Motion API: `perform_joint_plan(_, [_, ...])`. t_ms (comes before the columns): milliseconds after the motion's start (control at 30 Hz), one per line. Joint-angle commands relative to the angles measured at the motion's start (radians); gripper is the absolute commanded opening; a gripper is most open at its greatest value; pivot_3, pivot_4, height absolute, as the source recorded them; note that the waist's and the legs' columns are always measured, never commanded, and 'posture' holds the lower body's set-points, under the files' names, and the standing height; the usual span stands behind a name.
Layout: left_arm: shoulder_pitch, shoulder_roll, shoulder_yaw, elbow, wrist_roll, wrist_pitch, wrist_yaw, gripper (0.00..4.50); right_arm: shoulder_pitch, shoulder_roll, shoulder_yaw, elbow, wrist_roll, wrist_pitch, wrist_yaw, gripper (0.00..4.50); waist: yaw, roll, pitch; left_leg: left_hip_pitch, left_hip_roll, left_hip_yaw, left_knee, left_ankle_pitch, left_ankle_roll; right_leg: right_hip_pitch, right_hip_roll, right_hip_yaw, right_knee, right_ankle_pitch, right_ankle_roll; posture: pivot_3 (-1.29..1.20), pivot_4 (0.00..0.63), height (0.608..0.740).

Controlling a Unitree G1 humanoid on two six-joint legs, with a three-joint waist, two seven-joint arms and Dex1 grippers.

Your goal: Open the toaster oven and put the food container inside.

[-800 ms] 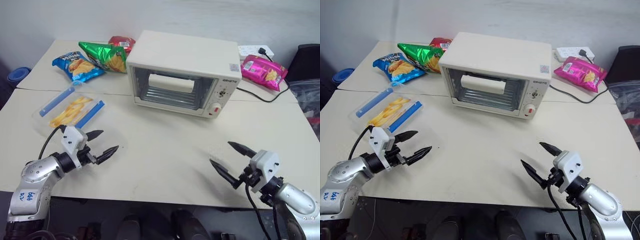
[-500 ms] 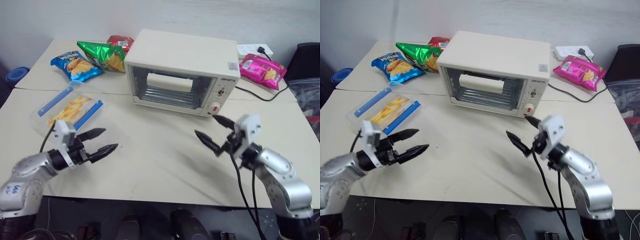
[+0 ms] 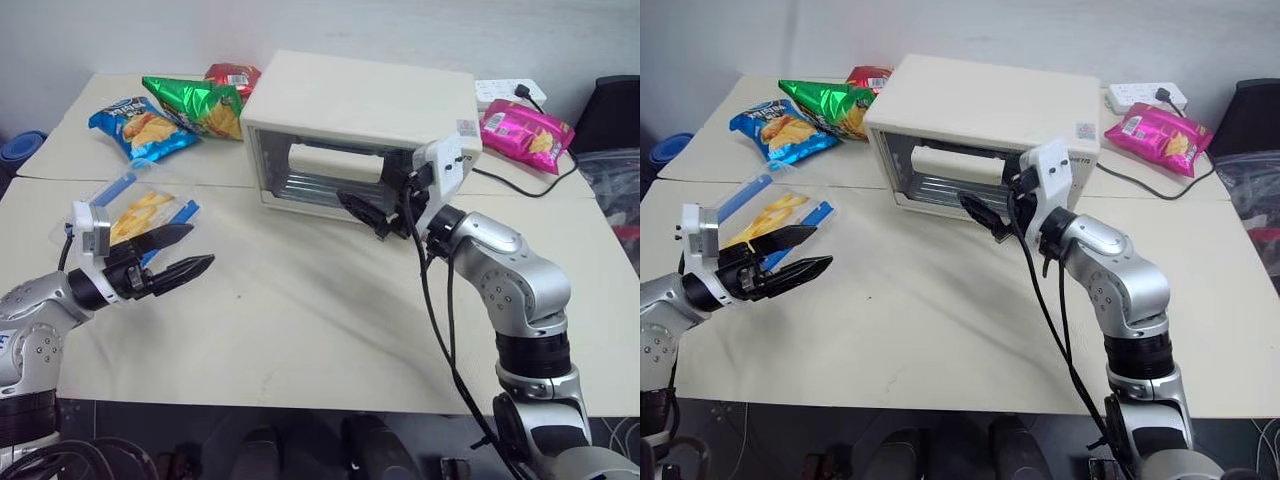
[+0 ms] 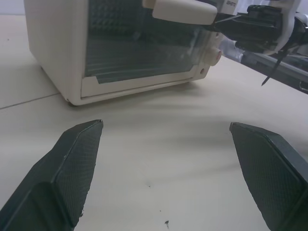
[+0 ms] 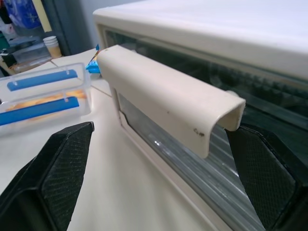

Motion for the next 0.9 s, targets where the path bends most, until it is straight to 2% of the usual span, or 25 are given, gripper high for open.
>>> perform_joint_plan(33, [-0.021,-0.002,0.020,0.014,0.010,-0.033,0.001,4.47,0.015,-0.039,0.038,-0.106,0.042,0.015,0.094,4.50,-0.009,0.000,0.000,-0.001,0.000,0.000,0.001,0.000,0.000,0.000,0.000,-0.001,0.000,0.000,0.000,0.00,0.150,0.740])
perform_joint_plan(167, [-0.091,-0.018,0.014,0.029,-0.008,-0.011,0.043,4.47,0.103,-0.104,0.073,-0.193,0.030,0.013,0.153,4.50,-0.008,0.000,0.000,-0.001,0.000,-0.001,0.004,0.000,0.001,0.000,0.000,-0.002,0.002,0.001,-0.001,0.00,0.150,0.740])
perform_joint_plan(267, [-0.208,-0.055,0.006,0.066,-0.038,0.025,0.102,3.90,0.164,-0.131,0.094,-0.225,-0.007,-0.024,0.171,4.50,-0.004,0.000,0.000,-0.001,0.000,-0.002,0.006,-0.001,0.003,0.000,0.000,-0.002,0.005,0.001,-0.001,0.00,0.150,0.740])
perform_joint_plan(533, [-0.597,-0.187,-0.220,0.379,0.185,-0.109,0.091,1.48,0.203,-0.127,0.113,-0.222,-0.081,-0.087,0.156,4.50,0.012,0.000,0.000,0.001,-0.004,-0.002,0.010,0.002,0.004,0.003,0.000,-0.004,0.008,0.002,-0.001,0.00,0.150,0.740])
perform_joint_plan(700, [-0.751,-0.236,-0.271,0.600,0.281,-0.235,0.043,0.03,0.229,-0.121,0.100,-0.225,-0.095,-0.099,0.143,4.50,0.017,0.000,0.000,0.000,-0.004,-0.001,0.009,0.003,0.002,0.001,0.000,-0.005,0.007,0.002,-0.001,0.00,0.150,0.740])
perform_joint_plan(800, [-0.818,-0.262,-0.202,0.707,0.251,-0.251,0.079,0.03,0.254,-0.127,0.090,-0.233,-0.104,-0.106,0.139,4.50,0.019,0.000,0.000,0.000,-0.004,-0.001,0.009,0.003,0.002,0.001,0.000,-0.005,0.007,0.002,-0.001,0.00,0.150,0.740])
perform_joint_plan(900, [-0.820,-0.237,-0.213,0.740,0.272,-0.267,-0.010,0.03,0.289,-0.135,0.082,-0.247,-0.119,-0.117,0.131,4.50,0.019,0.000,0.000,0.000,-0.004,-0.001,0.009,0.003,0.002,0.001,0.000,-0.005,0.008,0.002,-0.001,0.00,0.150,0.740])
